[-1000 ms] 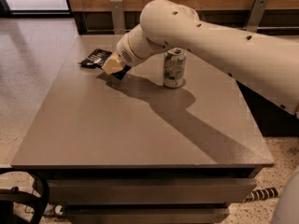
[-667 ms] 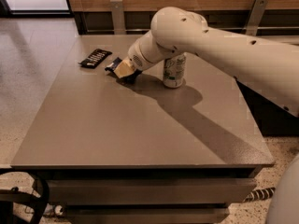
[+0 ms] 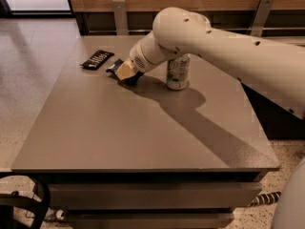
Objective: Move rxbar blueberry near rxbar chocolate
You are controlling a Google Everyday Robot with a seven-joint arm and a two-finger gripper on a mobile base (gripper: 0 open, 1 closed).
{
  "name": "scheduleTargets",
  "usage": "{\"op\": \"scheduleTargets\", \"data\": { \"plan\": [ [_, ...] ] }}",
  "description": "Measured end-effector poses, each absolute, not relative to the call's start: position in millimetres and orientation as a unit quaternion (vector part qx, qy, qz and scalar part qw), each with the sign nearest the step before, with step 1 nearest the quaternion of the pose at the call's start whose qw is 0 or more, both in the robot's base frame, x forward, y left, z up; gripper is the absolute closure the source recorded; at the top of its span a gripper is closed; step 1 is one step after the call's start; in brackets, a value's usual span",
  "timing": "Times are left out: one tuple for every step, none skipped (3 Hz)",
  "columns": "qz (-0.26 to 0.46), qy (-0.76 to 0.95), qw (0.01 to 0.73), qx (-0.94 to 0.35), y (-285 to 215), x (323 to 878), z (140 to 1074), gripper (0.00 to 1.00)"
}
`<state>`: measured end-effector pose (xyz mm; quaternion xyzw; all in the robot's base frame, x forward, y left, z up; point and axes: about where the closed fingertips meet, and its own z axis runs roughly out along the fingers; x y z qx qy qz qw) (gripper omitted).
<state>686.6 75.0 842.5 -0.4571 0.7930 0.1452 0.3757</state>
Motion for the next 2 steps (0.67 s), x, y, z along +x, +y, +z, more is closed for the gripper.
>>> {"op": "scheduleTargets", "data": {
  "plan": [
    [0.146, 0.793, 0.375, -0.458, 76.2, 686.2, 842.0, 0.26],
    [0.146, 0.792, 0.375, -0.459, 77.6, 685.6, 841.4, 0.05]
  ]
}}
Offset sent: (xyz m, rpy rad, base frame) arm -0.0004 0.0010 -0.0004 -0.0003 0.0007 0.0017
